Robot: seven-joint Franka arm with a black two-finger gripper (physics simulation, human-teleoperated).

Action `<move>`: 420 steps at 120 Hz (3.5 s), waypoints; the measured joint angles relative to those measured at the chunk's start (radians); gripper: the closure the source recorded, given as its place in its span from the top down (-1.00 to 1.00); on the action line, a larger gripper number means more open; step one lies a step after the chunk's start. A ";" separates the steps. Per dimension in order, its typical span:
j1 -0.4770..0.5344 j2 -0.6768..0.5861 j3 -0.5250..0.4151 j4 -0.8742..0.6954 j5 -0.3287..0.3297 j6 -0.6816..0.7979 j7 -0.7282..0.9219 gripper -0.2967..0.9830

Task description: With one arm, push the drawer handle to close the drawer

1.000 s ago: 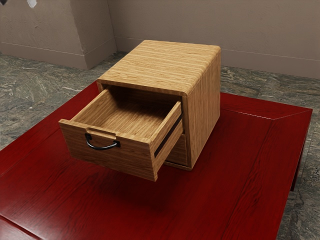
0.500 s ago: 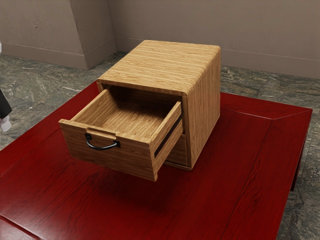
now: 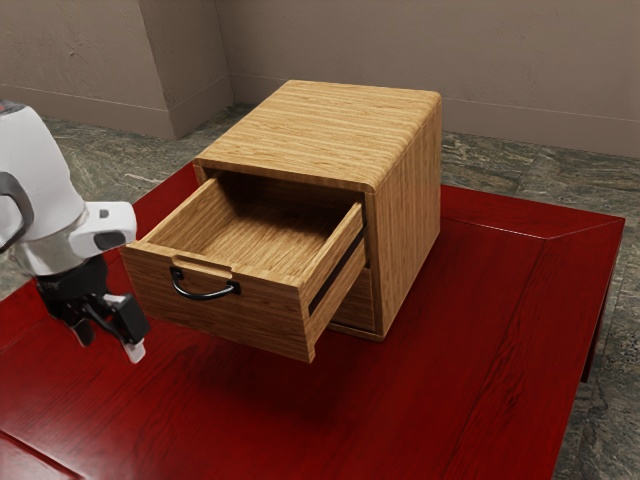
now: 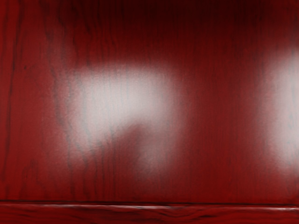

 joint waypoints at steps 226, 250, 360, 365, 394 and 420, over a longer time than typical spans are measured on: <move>-0.013 0.678 -0.036 0.507 0.048 0.258 -0.107 -0.69; -0.011 0.721 -0.034 0.562 0.060 0.263 -0.107 -0.69; -0.013 0.933 -0.013 0.801 0.136 0.265 -0.103 -0.69; -0.006 0.943 -0.012 0.814 0.138 0.265 -0.102 -0.69; -0.014 0.592 0.005 0.554 0.105 0.218 -0.101 -0.69; -0.004 0.442 0.010 0.632 0.097 0.033 -0.088 -0.08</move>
